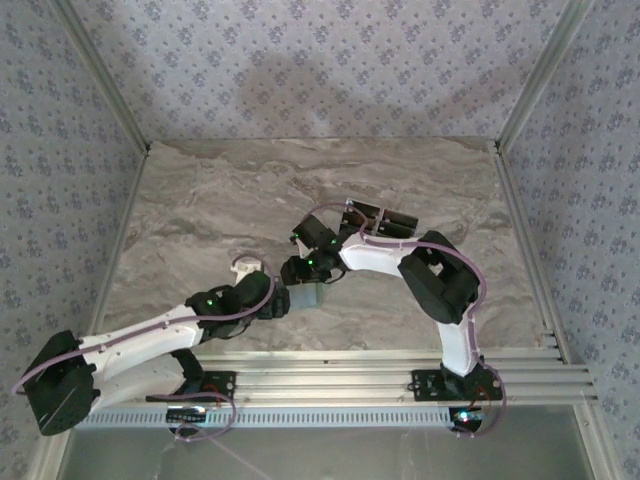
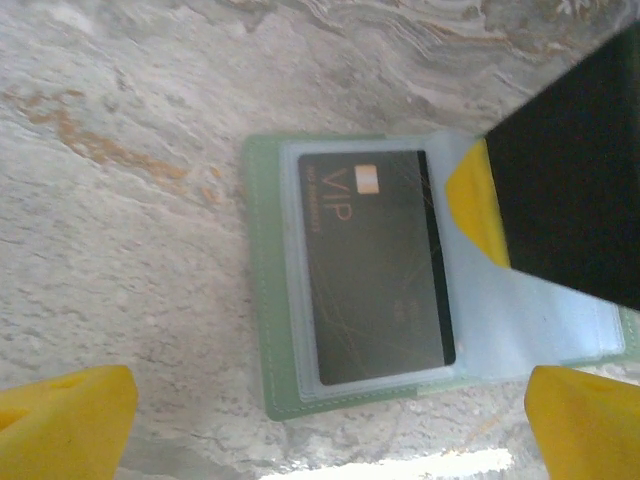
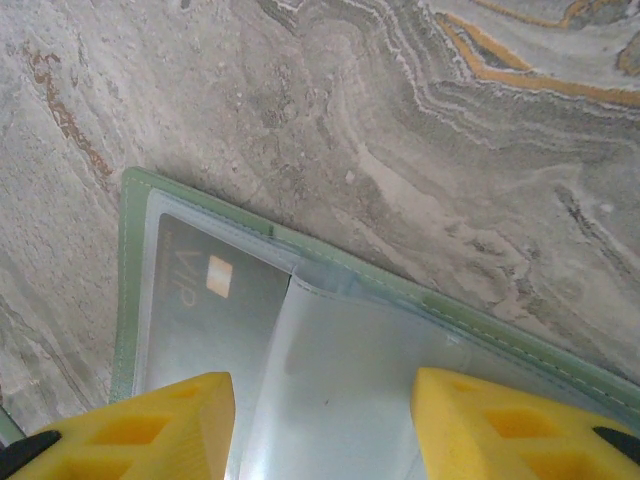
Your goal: Put the credit cards into the card holder
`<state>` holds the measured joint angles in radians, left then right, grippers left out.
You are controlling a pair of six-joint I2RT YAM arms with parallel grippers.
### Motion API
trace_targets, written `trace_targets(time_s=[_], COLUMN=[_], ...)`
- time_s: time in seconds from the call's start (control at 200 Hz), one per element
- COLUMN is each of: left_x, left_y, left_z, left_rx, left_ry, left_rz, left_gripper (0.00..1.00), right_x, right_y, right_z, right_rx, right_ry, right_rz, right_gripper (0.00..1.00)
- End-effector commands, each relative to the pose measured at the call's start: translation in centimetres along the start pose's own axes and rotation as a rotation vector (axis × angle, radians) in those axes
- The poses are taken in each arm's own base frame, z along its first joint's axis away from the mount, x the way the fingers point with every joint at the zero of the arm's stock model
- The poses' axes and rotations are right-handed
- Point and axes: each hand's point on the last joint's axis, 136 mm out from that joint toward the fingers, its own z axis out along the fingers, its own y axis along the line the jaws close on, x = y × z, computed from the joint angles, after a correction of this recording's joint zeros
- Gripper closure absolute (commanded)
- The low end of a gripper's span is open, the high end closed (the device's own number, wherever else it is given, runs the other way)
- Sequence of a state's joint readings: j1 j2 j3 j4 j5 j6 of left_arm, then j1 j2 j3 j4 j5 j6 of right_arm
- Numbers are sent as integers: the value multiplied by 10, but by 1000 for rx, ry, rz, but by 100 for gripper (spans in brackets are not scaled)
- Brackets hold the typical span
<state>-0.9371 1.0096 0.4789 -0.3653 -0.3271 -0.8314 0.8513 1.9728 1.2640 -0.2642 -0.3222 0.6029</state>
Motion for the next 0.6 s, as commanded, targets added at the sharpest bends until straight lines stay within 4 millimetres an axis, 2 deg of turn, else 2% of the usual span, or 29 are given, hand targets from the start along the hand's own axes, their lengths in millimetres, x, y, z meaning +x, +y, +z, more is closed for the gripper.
trace_targets(time_s=[0.0,0.24,0.595], left_x=[-3,-4,-15], left_y=[-26,-33,-37], left_z=[-2,3,18], left_rx=[125,138,51], left_ry=[-21,-29,-33], left_rz=[43,72,117], left_gripper=[0,0,0], right_x=[30,31,31], right_y=[-16,-17,-17], right_z=[11,11,13], right_rx=[51,54,51], right_ry=[95,97,101], right_rz=[41,44,43], right_gripper=[47,47,47])
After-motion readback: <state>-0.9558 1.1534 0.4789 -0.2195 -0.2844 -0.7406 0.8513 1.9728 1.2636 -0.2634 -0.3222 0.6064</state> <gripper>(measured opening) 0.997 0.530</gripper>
